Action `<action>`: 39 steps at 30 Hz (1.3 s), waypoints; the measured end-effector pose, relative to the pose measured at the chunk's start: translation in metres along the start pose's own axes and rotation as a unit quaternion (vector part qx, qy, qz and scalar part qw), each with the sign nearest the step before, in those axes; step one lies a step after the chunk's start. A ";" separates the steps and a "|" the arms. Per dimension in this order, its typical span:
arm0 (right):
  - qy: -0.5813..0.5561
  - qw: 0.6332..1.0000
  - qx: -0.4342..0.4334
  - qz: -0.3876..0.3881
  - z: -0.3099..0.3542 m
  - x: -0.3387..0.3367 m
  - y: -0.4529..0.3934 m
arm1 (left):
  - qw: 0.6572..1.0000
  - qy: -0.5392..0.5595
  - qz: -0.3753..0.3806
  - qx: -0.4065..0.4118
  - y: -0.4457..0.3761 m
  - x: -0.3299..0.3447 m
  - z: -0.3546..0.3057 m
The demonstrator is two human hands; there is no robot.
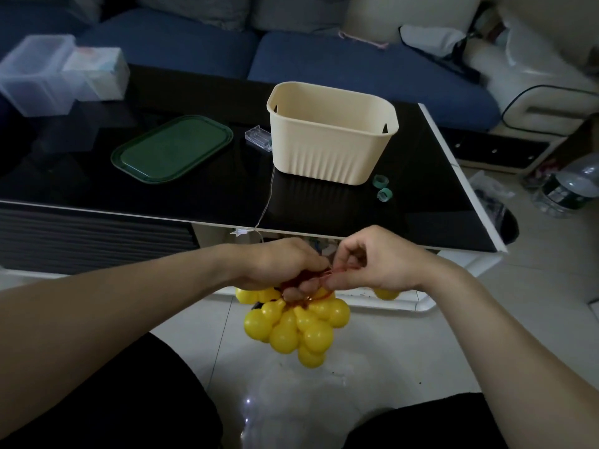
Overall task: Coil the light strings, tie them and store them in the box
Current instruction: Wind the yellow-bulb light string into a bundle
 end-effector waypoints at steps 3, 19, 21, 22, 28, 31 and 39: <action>-0.067 0.997 -0.010 -0.034 -0.009 -0.005 0.001 | 0.999 0.032 0.013 -0.037 -0.002 -0.003 -0.001; -0.067 0.994 -0.042 -0.078 -0.013 0.012 -0.016 | 0.995 0.032 -0.095 -0.006 -0.003 -0.014 0.001; -0.172 0.982 -0.058 -0.060 -0.007 0.016 -0.018 | 0.995 0.008 -0.098 0.014 -0.003 -0.015 0.002; -0.200 0.977 -0.065 -0.043 -0.005 0.018 -0.019 | 0.996 -0.002 -0.092 0.020 -0.003 -0.015 0.002; -0.159 0.984 -0.080 -0.031 0.000 0.021 -0.026 | 0.995 0.017 -0.094 0.034 0.004 -0.015 0.000; -0.136 0.986 -0.083 -0.053 0.004 0.018 -0.030 | 0.985 0.050 -0.163 0.031 0.005 -0.015 -0.004; -0.125 0.966 -0.094 -0.207 0.017 0.018 -0.044 | 0.926 0.055 -0.353 0.121 0.005 -0.017 -0.014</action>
Point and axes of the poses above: each hand's wrist, its own y-axis away from the middle knuckle, its own x-axis out of the palm, z = x × y, the point moved 1 cm from there along -y, towards the middle knuckle, and after that the axes turned 4 degrees about y, right-handed, at the moved point
